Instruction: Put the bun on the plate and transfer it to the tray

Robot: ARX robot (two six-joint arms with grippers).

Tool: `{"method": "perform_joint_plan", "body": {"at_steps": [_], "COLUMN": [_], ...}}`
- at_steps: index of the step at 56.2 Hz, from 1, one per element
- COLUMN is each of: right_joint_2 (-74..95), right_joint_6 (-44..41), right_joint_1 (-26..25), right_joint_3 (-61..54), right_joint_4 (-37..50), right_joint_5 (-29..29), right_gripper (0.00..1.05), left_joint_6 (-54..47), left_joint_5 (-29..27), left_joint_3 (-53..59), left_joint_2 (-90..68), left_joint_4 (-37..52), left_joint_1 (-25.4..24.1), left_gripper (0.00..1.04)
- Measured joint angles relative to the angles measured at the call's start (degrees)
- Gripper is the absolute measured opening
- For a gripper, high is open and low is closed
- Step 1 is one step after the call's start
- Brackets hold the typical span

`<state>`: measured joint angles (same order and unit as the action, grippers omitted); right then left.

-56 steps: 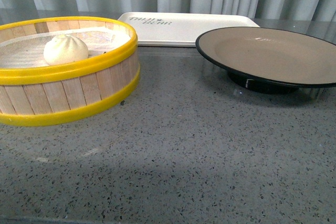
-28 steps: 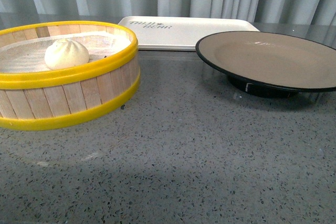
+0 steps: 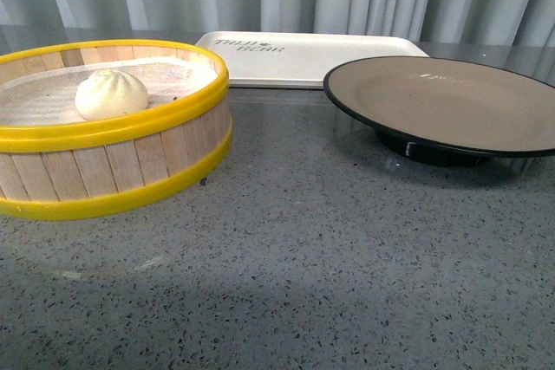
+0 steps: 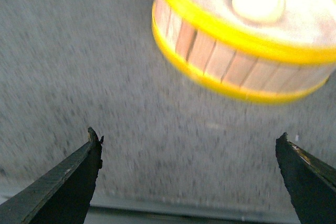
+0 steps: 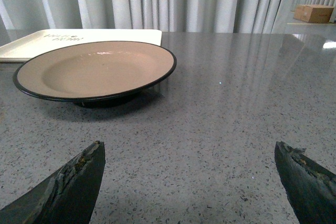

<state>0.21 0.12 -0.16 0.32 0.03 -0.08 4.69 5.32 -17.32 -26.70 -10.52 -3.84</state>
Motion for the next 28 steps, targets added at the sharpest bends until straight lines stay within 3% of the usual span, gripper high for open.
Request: {"method": "perform_joint_plan", "body": {"at_steps": [8, 16, 28], "right_joint_2": [0.0, 0.0, 0.0], "right_joint_6": [0.0, 0.0, 0.0], "right_joint_1": [0.0, 0.0, 0.0], "right_joint_3": [0.0, 0.0, 0.0], "right_joint_4": [0.0, 0.0, 0.0], "right_joint_5": [0.0, 0.0, 0.0], "right_gripper": [0.96, 0.96, 0.96], "left_joint_6": [0.6, 0.4, -2.6], "left_joint_5": [-4.2, -9.8, -15.3], "left_joint_3": [-5.8, -16.8, -31.4], "left_joint_2": [-8.1, -24.9, -44.2], "left_joint_4": [7.2, 15.5, 17.1], "left_joint_1": [3.7, 14.2, 21.5], "left_gripper": [0.98, 0.98, 0.98]}}
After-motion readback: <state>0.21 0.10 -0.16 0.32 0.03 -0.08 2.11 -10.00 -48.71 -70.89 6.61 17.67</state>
